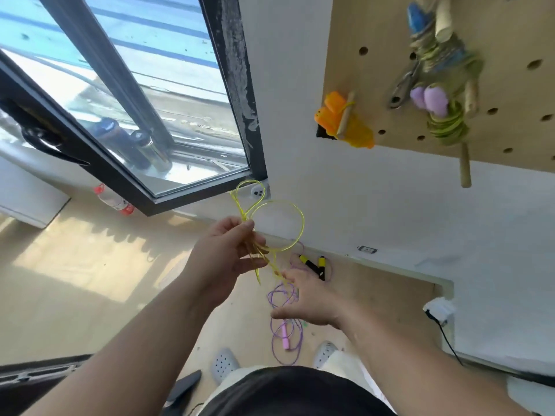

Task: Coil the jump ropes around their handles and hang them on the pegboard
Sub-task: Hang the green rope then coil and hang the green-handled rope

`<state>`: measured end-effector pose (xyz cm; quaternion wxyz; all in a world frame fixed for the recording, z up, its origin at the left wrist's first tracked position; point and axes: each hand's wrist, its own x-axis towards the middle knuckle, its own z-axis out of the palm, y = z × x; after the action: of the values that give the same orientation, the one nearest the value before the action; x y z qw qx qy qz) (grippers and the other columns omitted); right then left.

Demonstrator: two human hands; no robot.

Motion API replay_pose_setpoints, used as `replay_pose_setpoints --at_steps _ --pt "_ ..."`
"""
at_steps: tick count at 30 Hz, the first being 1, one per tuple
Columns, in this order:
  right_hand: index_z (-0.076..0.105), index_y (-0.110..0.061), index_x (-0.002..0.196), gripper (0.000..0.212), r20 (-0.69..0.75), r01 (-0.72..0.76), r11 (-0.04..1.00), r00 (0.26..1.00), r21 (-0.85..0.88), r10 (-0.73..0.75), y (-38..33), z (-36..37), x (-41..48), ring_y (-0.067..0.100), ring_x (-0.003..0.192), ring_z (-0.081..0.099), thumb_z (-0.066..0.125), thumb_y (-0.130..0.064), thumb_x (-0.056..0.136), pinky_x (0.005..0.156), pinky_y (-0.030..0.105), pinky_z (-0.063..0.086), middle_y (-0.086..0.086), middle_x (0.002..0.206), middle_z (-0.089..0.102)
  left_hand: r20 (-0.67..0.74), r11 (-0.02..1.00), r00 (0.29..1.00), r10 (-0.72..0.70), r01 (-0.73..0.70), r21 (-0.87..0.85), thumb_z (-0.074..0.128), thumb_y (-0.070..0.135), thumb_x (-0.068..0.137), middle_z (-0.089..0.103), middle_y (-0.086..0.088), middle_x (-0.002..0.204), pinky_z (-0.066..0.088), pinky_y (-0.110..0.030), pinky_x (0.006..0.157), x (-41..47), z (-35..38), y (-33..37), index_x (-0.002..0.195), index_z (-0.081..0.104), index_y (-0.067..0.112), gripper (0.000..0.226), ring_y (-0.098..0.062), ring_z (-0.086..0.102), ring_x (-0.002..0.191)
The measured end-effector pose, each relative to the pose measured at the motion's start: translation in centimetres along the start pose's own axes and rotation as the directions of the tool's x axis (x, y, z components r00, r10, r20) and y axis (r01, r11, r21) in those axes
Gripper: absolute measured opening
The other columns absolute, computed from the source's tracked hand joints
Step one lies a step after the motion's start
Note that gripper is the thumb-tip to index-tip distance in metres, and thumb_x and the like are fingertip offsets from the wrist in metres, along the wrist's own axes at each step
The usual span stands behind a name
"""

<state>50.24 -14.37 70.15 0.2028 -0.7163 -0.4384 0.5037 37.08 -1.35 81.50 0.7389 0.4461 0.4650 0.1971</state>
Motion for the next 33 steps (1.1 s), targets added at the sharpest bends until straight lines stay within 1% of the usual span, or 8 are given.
replay_pose_setpoints --at_steps 3,5,9,15,20,27,30,33 --pt "0.049 -0.032 0.142 0.063 -0.049 -0.042 0.995 0.998 0.093 0.047 1.7 -0.3 -1.8 0.002 0.122 0.048 0.073 -0.044 0.086 0.108 0.016 0.031 -0.021 0.129 0.053 -0.004 0.993 0.998 -0.058 0.057 -0.105 0.057 0.012 0.101 0.065 -0.009 0.073 0.06 -0.036 0.059 -0.4 2.5 -0.7 0.093 0.057 0.011 0.009 -0.023 0.065 0.067" --pt "0.062 -0.017 0.118 0.033 -0.123 -0.069 0.99 0.989 0.121 0.084 3.2 -0.6 -3.1 0.008 0.09 0.056 0.068 -0.037 0.092 0.088 0.03 0.048 -0.006 0.1 0.063 -0.001 0.987 0.997 -0.079 0.078 -0.144 0.057 0.011 0.101 0.064 -0.008 0.07 0.059 -0.035 0.055 -0.6 3.8 -0.9 0.088 0.057 0.013 0.013 -0.024 0.065 0.064" --pt "0.057 -0.004 0.088 0.031 -0.201 -0.08 0.978 0.972 0.194 0.12 5.4 -1.3 -6.7 -0.002 0.053 0.047 0.059 -0.032 0.1 0.055 0.019 0.037 0.011 0.078 0.065 -0.01 0.988 0.999 -0.041 0.039 -0.152 0.055 0.01 0.102 0.065 -0.007 0.067 0.059 -0.033 0.053 -0.5 5.5 -0.6 0.088 0.056 0.012 0.015 -0.023 0.065 0.06" --pt "0.052 -0.016 0.078 0.025 -0.426 -0.008 0.922 0.885 0.387 0.186 5.1 -2.1 -10.9 0.013 0.057 0.051 0.051 -0.02 0.102 0.069 0.038 0.047 0.0 0.062 0.057 -0.089 0.987 0.995 0.049 -0.062 -0.147 0.053 0.018 0.106 0.07 -0.012 0.089 0.061 -0.034 0.07 1.7 3.7 -1.4 0.101 0.056 0.01 0.01 -0.023 0.068 0.072" --pt "0.061 -0.016 0.085 0.02 -0.567 0.071 0.895 0.795 0.441 0.216 3.3 -1.8 -13.4 0.012 0.062 0.044 0.058 -0.028 0.101 0.066 0.038 0.044 -0.01 0.064 0.049 -0.224 0.967 0.971 -0.084 0.134 0.219 0.059 0.048 0.098 0.053 0.002 0.098 0.044 -0.038 0.084 2.5 -1.2 -5.1 0.119 0.054 0.026 0.031 -0.025 0.057 0.099" --pt "0.064 -0.008 0.1 0.02 -0.479 0.097 0.693 0.79 0.715 0.384 1.0 1.3 -15.7 0.012 0.052 0.035 0.047 -0.018 0.106 0.051 0.028 0.036 -0.002 0.063 0.046 0.267 0.894 0.921 -0.282 0.151 0.422 0.071 0.052 0.073 0.074 -0.01 0.117 0.049 -0.039 0.088 -4.5 -0.3 -10.7 0.118 0.068 0.019 0.056 -0.024 0.066 0.104" --pt "0.062 -0.008 0.104 0.019 -0.391 0.18 0.477 0.833 0.861 0.391 -0.5 2.8 -16.7 0.014 0.052 0.042 0.045 -0.016 0.107 0.053 0.028 0.044 0.003 0.065 0.051 0.555 0.848 0.763 -0.332 -0.016 0.529 0.076 0.052 0.068 0.071 -0.001 0.123 0.051 -0.032 0.098 -7.7 2.8 -11.8 0.122 0.067 0.023 0.062 -0.018 0.064 0.119" --pt "0.058 -0.006 0.103 0.015 -0.36 0.297 0.214 0.852 0.931 0.381 -1.2 3.0 -17.7 0.02 0.054 0.051 0.045 -0.013 0.107 0.059 0.036 0.051 0.008 0.068 0.055 0.661 0.778 0.652 -0.372 -0.169 0.605 0.083 0.047 0.072 0.071 0.005 0.123 0.048 -0.036 0.108 -9.7 5.7 -13.3 0.12 0.066 0.031 0.054 -0.012 0.061 0.123"
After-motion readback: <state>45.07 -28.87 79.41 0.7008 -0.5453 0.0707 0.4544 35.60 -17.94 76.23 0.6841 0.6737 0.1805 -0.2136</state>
